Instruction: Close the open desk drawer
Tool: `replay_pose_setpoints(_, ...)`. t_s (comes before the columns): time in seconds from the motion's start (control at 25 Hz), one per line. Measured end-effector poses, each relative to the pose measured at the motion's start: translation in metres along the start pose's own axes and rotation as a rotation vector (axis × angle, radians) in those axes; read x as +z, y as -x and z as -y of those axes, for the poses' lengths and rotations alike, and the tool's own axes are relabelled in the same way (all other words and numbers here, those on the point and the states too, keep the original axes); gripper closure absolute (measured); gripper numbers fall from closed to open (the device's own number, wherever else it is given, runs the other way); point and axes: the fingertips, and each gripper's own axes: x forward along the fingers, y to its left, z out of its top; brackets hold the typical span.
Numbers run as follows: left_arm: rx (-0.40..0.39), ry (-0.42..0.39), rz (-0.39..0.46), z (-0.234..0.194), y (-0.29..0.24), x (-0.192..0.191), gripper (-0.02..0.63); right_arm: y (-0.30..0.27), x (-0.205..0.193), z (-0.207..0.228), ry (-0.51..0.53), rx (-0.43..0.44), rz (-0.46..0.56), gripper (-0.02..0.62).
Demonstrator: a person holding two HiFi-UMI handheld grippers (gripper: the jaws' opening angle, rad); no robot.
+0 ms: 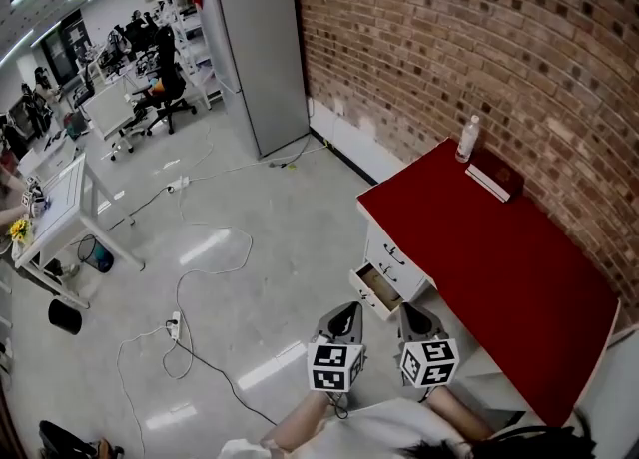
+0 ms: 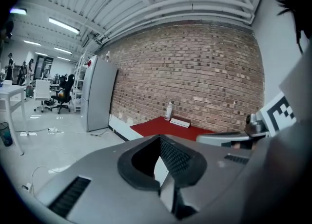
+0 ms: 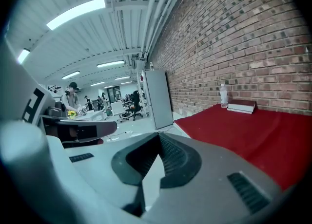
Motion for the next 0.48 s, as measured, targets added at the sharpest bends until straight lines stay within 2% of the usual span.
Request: replay_pose_setpoints(0.48, -0.095, -0.025, -0.021, -0.052, -0.05, 0.03, 0.598, -0.065, 0.025, 0.0, -0.021, -0.076, 0.015, 0.597)
